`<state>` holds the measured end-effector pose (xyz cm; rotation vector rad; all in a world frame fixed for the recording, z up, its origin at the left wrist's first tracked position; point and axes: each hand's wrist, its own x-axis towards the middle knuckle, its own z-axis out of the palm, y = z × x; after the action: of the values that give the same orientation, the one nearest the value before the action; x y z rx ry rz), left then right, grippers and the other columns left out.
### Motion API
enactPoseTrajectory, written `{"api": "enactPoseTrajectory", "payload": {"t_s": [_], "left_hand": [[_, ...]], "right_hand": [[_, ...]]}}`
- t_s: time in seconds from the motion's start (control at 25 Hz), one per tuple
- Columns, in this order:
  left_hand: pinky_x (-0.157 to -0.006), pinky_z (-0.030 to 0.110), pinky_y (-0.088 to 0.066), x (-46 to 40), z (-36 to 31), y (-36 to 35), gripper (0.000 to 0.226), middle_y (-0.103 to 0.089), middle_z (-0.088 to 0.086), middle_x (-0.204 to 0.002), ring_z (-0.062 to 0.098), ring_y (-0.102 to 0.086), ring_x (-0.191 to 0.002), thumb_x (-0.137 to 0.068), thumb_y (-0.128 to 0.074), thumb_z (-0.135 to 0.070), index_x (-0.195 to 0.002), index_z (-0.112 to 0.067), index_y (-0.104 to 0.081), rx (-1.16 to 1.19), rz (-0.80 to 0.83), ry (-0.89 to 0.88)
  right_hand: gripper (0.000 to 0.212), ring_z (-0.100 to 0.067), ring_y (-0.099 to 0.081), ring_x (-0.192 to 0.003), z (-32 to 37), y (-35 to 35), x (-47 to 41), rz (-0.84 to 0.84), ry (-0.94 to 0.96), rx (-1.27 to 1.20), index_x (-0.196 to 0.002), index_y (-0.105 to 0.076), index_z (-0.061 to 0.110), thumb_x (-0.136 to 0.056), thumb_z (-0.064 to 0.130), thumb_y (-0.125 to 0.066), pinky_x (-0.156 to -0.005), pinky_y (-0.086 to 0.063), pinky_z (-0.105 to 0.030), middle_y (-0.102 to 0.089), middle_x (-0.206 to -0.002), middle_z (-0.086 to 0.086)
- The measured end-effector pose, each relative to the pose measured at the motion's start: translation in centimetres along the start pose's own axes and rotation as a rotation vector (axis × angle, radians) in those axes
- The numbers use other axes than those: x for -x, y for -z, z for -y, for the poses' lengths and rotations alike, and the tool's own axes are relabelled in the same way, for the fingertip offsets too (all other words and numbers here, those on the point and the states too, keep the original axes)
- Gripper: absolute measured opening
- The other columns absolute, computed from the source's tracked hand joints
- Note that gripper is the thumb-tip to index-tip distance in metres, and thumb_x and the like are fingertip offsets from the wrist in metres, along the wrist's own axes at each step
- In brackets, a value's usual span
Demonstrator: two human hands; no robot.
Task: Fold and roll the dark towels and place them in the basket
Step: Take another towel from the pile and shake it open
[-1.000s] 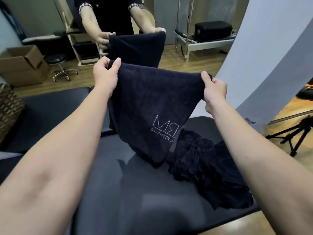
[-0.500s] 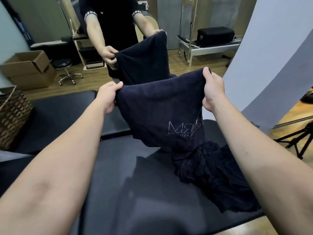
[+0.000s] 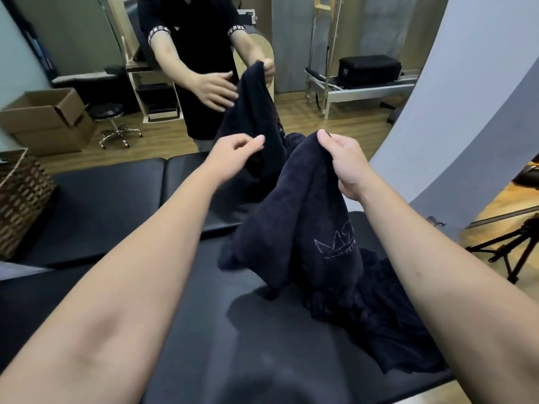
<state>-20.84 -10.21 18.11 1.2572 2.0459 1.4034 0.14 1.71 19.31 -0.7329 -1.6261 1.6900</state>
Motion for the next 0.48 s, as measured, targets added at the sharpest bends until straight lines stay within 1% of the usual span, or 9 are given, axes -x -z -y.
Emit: {"api": "enactPoseTrajectory", "payload": {"t_s": [0.04,0.08,0.12,0.16,0.24,0.32,0.36,0.4,0.48], "left_hand": [[-0.075,0.012,-0.044,0.1,-1.8,-1.2,0.029,-0.073,-0.012,-0.094,-0.009,-0.062,-0.08,-0.102,-0.056,-0.042,-0.096,-0.019,-0.073,0.068,0.059,-0.028],[-0.073,0.007,-0.044,0.1,-3.1,-2.4,0.031,-0.073,-0.009,-0.102,-0.009,-0.064,-0.086,-0.104,-0.052,-0.041,-0.103,-0.018,-0.072,0.129,0.11,-0.027],[-0.072,0.006,-0.046,-0.1,-4.0,-3.6,0.036,-0.073,-0.005,-0.108,-0.005,-0.065,-0.091,-0.104,-0.05,-0.043,-0.109,-0.015,-0.071,0.19,0.158,-0.011],[-0.074,0.009,-0.048,-0.3,-4.5,-4.6,0.042,-0.073,-0.003,-0.11,0.001,-0.067,-0.094,-0.103,-0.049,-0.047,-0.113,-0.012,-0.071,0.244,0.199,0.014],[-0.087,0.025,-0.054,-0.3,-5.1,-6.3,0.062,-0.074,0.002,-0.111,0.014,-0.07,-0.102,-0.091,-0.055,-0.064,-0.115,-0.01,-0.072,0.322,0.278,0.047],[-0.1,0.042,-0.054,-0.1,-5.3,-7.3,0.077,-0.075,0.012,-0.113,0.029,-0.07,-0.111,-0.076,-0.062,-0.073,-0.113,-0.006,-0.073,0.388,0.334,0.052],[-0.1,0.045,-0.053,-0.1,-5.3,-7.4,0.081,-0.075,0.014,-0.111,0.031,-0.07,-0.108,-0.074,-0.063,-0.075,-0.11,-0.003,-0.073,0.379,0.347,0.036],[-0.093,0.044,-0.053,0.0,-5.2,-7.3,0.086,-0.075,0.013,-0.105,0.03,-0.071,-0.099,-0.072,-0.064,-0.077,-0.106,0.002,-0.072,0.34,0.36,0.017],[-0.076,0.039,-0.043,-0.4,-4.9,-6.4,0.1,-0.065,0.012,-0.088,0.024,-0.059,-0.079,-0.067,-0.068,-0.084,-0.095,0.012,-0.065,0.174,0.412,-0.029]], "right_hand": [[0.044,-0.028,-0.069,-0.094,0.0,-0.5,0.1,0.023,0.008,0.009,-0.113,-0.066,-0.009,-0.105,0.032,-0.053,-0.089,-0.055,-0.043,-0.071,-0.107,-0.022],[0.043,-0.029,-0.069,-0.096,0.1,-0.8,0.3,0.048,0.015,0.01,-0.113,-0.068,-0.008,-0.105,0.031,-0.053,-0.091,-0.054,-0.043,-0.072,-0.109,-0.023],[0.041,-0.031,-0.07,-0.099,0.2,-0.9,0.4,0.076,0.018,0.0,-0.115,-0.069,-0.005,-0.105,0.031,-0.052,-0.094,-0.054,-0.044,-0.072,-0.112,-0.023],[0.039,-0.032,-0.07,-0.103,0.4,-0.9,0.6,0.102,0.016,-0.014,-0.117,-0.07,-0.002,-0.106,0.03,-0.051,-0.095,-0.054,-0.044,-0.072,-0.113,-0.023],[0.037,-0.032,-0.07,-0.104,0.8,-0.5,0.9,0.122,0.006,-0.02,-0.12,-0.068,-0.002,-0.106,0.028,-0.05,-0.095,-0.056,-0.044,-0.072,-0.113,-0.024],[0.04,-0.032,-0.069,-0.101,1.3,-0.1,1.3,0.13,0.01,-0.001,-0.118,-0.067,-0.006,-0.106,0.028,-0.051,-0.097,-0.054,-0.048,-0.07,-0.114,-0.026],[0.039,-0.031,-0.069,-0.099,1.4,0.2,1.4,0.133,0.021,0.024,-0.114,-0.069,-0.006,-0.105,0.029,-0.052,-0.097,-0.053,-0.049,-0.07,-0.113,-0.026],[0.038,-0.029,-0.069,-0.097,1.6,0.6,1.4,0.134,0.039,0.066,-0.109,-0.071,-0.003,-0.105,0.03,-0.053,-0.098,-0.052,-0.051,-0.071,-0.112,-0.026],[0.041,-0.027,-0.068,-0.094,1.8,1.4,1.4,0.133,0.08,0.181,-0.1,-0.075,0.0,-0.104,0.035,-0.053,-0.098,-0.051,-0.054,-0.071,-0.11,-0.027]]}}
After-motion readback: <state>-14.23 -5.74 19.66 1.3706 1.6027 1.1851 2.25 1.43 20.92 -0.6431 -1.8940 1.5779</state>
